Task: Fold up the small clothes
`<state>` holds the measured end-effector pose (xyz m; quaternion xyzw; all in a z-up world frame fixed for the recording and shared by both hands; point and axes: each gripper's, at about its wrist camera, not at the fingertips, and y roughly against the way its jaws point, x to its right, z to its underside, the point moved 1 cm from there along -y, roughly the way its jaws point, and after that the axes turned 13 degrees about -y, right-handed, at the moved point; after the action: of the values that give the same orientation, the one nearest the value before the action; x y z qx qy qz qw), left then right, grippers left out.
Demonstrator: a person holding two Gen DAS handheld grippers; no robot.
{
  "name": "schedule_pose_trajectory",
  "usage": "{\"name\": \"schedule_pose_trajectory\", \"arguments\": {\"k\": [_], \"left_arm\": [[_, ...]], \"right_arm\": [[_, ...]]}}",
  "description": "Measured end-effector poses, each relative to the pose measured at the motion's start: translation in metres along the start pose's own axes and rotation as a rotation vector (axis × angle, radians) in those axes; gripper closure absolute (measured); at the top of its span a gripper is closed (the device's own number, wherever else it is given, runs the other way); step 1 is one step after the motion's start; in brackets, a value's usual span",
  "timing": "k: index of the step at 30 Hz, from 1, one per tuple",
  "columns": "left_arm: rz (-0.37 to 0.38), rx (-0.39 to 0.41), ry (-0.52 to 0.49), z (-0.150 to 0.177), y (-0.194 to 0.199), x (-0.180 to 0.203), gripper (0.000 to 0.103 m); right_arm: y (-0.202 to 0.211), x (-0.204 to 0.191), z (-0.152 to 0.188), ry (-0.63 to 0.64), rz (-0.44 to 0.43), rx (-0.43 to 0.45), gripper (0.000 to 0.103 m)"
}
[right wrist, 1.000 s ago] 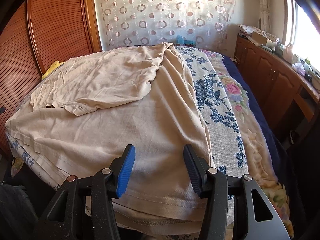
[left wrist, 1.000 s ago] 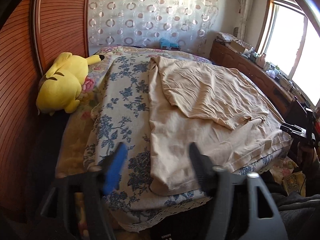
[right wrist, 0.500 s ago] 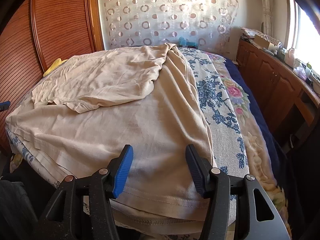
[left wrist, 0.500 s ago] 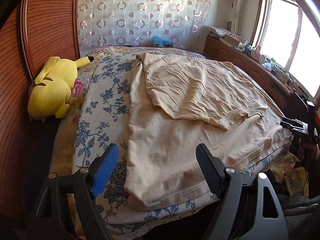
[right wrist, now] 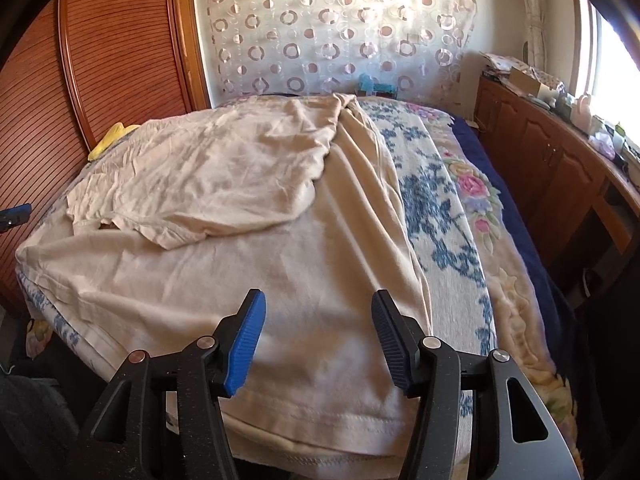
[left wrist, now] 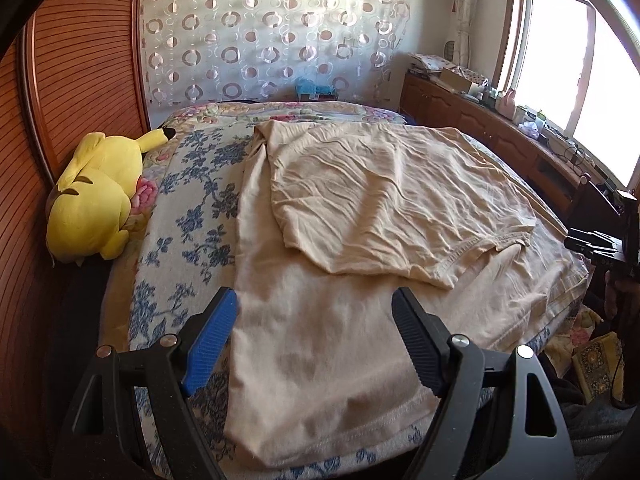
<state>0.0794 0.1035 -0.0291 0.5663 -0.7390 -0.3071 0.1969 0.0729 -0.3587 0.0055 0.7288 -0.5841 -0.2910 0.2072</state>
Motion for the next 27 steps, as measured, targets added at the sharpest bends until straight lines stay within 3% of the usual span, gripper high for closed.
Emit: {"name": "schedule_pose_trajectory", "arguments": {"k": [13, 15, 20, 27], "left_arm": [[0.018, 0.005, -0.059, -0.037, -0.030, 0.007, 0.023], [0.028, 0.000, -0.066, -0.039, -0.035, 0.004, 0.028], [0.033, -0.047, -0.065, -0.043, -0.054, -0.002, 0.053], [0.014, -0.125, -0.053, -0.039, -0.082, -0.008, 0.056]], "right_arm": [[-0.028, -0.028, -0.039, 0.024, -0.044, -0.008, 0.046], [-0.036, -0.028, -0.045, 0.009, -0.056, -0.016, 0.046], [-0.052, -0.029, -0.055, -0.008, -0.062, -0.049, 0.046], [-0.072, -0.034, -0.059, 0.009, -0.038, -0.096, 0.052]]}}
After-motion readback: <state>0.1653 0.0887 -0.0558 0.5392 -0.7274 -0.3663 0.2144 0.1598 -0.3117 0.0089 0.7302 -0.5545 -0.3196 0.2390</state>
